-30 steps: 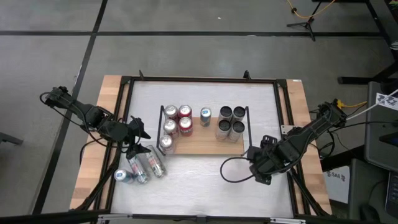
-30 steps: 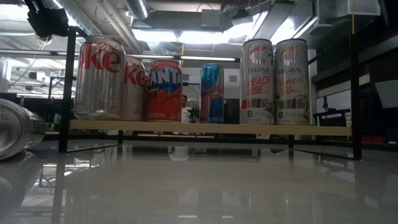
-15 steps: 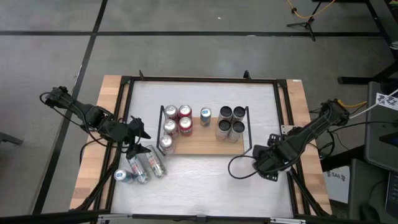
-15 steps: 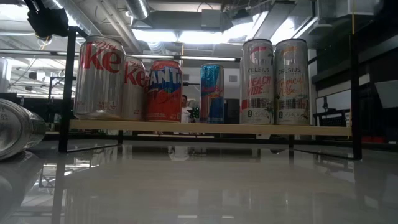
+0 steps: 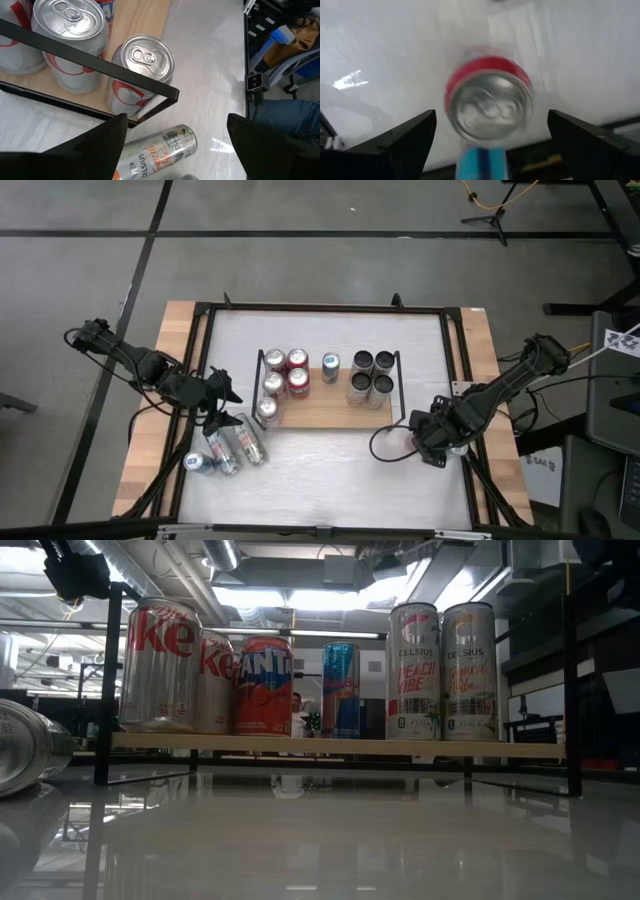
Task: Place canned beverage on shelf
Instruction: Put the red soda can on the shelf aligned with the other red soda can
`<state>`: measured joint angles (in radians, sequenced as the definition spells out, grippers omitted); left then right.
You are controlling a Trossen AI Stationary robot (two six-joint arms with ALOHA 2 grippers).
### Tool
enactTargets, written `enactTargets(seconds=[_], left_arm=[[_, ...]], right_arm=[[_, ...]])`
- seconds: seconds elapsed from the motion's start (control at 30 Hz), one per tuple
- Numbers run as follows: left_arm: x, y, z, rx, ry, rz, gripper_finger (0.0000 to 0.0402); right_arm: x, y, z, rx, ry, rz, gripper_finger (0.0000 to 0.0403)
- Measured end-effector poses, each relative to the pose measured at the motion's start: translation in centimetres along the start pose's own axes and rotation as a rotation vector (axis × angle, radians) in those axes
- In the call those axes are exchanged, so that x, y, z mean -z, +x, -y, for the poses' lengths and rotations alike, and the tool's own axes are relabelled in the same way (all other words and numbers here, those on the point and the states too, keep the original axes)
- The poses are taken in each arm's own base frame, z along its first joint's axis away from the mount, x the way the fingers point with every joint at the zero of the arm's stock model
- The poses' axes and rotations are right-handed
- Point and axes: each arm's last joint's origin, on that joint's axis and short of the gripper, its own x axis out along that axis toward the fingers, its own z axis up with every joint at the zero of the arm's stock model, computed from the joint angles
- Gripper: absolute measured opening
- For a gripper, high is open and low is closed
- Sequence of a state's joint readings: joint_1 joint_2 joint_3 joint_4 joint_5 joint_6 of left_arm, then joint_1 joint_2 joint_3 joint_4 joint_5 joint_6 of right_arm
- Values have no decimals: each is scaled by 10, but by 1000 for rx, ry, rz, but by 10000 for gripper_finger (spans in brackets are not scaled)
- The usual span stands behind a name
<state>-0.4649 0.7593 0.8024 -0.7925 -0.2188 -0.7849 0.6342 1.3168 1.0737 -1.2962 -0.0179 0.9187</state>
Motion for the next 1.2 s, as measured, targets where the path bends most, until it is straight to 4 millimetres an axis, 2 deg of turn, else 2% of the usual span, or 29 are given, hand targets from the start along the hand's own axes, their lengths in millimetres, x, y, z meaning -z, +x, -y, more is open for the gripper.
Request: enactTargets(seconds=[0.47, 0.77, 1.2], left_arm=[[0, 0, 0, 0, 1, 0, 336], [0, 0, 0, 0, 1, 0, 336], [0, 0, 0, 0, 1, 0, 336]], right_arm=[[-4, 23, -2, -18, -5, 73, 376], [-8, 22, -9, -113, -7, 96, 376], [-7, 23, -8, -96, -63, 87, 376]])
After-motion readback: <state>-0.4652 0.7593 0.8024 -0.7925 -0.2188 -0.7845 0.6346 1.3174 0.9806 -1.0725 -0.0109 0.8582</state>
